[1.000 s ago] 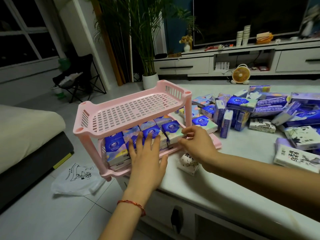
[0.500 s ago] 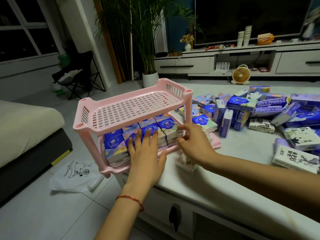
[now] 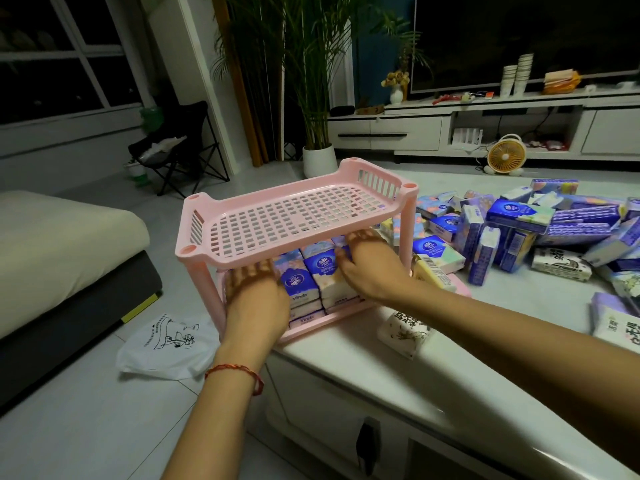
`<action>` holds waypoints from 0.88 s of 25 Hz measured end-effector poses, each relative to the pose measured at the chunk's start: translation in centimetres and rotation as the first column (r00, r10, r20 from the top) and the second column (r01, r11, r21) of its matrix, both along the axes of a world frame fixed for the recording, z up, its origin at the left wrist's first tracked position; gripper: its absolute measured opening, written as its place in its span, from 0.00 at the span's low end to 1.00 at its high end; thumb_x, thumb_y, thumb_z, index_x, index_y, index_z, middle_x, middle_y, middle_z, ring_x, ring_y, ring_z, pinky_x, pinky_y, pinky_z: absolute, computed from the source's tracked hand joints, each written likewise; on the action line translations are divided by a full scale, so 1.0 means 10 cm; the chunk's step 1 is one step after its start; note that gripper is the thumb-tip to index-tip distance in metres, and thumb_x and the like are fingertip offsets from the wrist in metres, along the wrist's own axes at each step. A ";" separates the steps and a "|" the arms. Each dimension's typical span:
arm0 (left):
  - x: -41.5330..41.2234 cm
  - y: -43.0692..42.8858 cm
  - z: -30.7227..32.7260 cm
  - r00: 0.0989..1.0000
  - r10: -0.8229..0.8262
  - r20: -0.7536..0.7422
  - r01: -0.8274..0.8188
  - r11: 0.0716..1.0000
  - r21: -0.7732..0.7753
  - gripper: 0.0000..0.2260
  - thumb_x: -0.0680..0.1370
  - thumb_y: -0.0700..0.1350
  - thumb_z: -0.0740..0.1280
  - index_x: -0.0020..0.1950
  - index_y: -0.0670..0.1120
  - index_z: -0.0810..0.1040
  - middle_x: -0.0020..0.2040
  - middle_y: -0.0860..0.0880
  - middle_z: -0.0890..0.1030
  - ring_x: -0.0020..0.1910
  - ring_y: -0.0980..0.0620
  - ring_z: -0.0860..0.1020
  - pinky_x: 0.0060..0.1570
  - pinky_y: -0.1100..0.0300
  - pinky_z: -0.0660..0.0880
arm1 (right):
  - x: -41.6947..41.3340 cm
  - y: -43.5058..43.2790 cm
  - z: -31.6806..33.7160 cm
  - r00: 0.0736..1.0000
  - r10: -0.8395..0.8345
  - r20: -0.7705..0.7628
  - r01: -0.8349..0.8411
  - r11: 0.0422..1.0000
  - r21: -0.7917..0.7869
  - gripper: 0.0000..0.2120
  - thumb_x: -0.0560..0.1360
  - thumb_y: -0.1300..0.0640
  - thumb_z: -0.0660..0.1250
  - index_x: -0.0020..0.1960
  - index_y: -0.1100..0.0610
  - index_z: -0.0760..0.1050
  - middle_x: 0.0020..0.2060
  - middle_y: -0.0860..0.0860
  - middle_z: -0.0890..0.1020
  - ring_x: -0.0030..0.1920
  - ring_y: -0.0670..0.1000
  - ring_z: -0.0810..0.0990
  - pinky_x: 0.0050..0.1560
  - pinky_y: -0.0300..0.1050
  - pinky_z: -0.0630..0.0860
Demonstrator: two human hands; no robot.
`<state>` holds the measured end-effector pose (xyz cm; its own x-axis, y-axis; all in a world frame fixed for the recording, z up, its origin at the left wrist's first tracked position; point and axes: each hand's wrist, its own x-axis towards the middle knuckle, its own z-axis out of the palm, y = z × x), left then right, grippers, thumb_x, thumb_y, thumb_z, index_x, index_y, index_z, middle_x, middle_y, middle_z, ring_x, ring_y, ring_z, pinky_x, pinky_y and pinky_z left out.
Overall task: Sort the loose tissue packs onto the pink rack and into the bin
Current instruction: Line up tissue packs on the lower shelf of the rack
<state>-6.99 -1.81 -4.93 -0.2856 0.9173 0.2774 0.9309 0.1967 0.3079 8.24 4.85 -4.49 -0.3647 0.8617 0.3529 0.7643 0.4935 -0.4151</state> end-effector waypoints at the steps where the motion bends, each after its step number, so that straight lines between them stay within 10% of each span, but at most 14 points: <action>1: -0.02 0.02 0.01 1.000 0.012 0.001 -0.011 0.999 -0.035 0.19 0.82 0.44 0.52 0.72 0.43 0.60 0.73 0.41 0.61 0.72 0.43 0.59 0.72 0.49 0.55 | -0.01 0.07 0.02 0.998 0.004 0.055 -0.004 1.000 -0.010 0.18 0.81 0.55 0.53 0.65 0.62 0.68 0.66 0.59 0.71 0.65 0.56 0.69 0.64 0.42 0.63; 9: -0.07 0.17 -0.05 0.999 0.051 0.014 -0.047 0.979 -0.197 0.22 0.82 0.52 0.45 0.76 0.49 0.52 0.77 0.48 0.51 0.76 0.45 0.48 0.73 0.47 0.45 | -0.04 0.29 0.04 0.959 0.138 0.247 -0.079 0.969 -0.234 0.21 0.80 0.46 0.52 0.71 0.53 0.60 0.72 0.55 0.61 0.71 0.55 0.60 0.67 0.45 0.58; 22: 0.01 0.19 -0.09 0.993 0.043 -0.108 -0.063 0.979 -0.191 0.21 0.82 0.53 0.46 0.76 0.54 0.54 0.77 0.44 0.50 0.75 0.41 0.49 0.73 0.44 0.49 | -0.15 0.33 -0.07 0.949 0.083 0.305 -0.043 0.990 -0.137 0.19 0.79 0.47 0.51 0.67 0.53 0.62 0.70 0.58 0.61 0.68 0.58 0.60 0.67 0.49 0.58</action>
